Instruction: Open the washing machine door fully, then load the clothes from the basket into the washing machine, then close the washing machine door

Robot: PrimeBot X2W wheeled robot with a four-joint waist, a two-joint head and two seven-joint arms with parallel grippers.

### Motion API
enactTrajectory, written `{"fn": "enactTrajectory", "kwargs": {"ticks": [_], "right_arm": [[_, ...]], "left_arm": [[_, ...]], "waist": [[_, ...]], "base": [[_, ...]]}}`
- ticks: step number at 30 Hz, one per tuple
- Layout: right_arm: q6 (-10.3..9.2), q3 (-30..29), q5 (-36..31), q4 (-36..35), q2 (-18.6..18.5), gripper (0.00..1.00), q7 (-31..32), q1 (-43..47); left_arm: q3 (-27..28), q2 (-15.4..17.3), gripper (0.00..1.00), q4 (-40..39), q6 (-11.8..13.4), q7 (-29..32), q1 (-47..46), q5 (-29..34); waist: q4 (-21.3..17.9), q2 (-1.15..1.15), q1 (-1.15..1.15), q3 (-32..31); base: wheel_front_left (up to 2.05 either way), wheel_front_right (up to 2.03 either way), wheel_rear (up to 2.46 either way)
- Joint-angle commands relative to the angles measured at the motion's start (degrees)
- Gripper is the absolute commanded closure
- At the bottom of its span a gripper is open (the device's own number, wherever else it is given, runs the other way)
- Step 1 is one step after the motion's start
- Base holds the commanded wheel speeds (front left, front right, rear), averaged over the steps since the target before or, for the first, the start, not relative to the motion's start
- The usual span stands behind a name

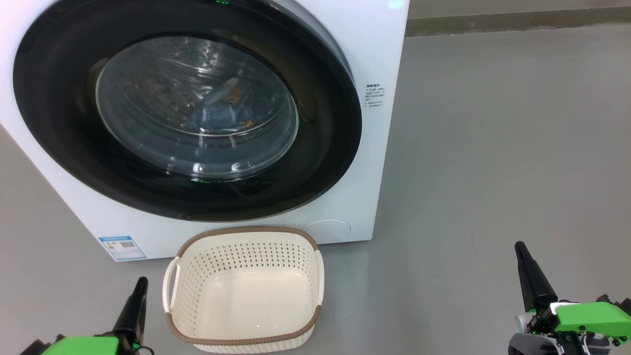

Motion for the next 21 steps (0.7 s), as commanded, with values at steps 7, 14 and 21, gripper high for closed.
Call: {"fn": "enactTrajectory", "kwargs": {"ticks": [7, 14, 21], "right_arm": [[0.09, 1.15, 0.02, -1.54, 0.01, 1.00, 0.25, -0.56], [0.09, 1.10, -0.02, -1.53, 0.04, 1.00, 0.28, -0.56], [0.09, 1.07, -0.05, -1.53, 0.06, 1.00, 0.31, -0.57]], "left_arm": [[2.01, 0.73, 1.00, -1.08, -0.17, 0.38, -2.43, -0.45], [2.01, 0.73, 1.00, -1.08, -0.17, 0.39, -2.43, -0.45], [2.01, 0.72, 1.00, -1.08, -0.17, 0.39, -2.43, -0.45]], "waist": [[0.00, 0.00, 0.00, 0.00], [0.00, 0.00, 0.00, 0.00], [0.00, 0.00, 0.00, 0.00]], "base": [[0.00, 0.00, 0.00], [0.00, 0.00, 0.00], [0.00, 0.00, 0.00]]}}
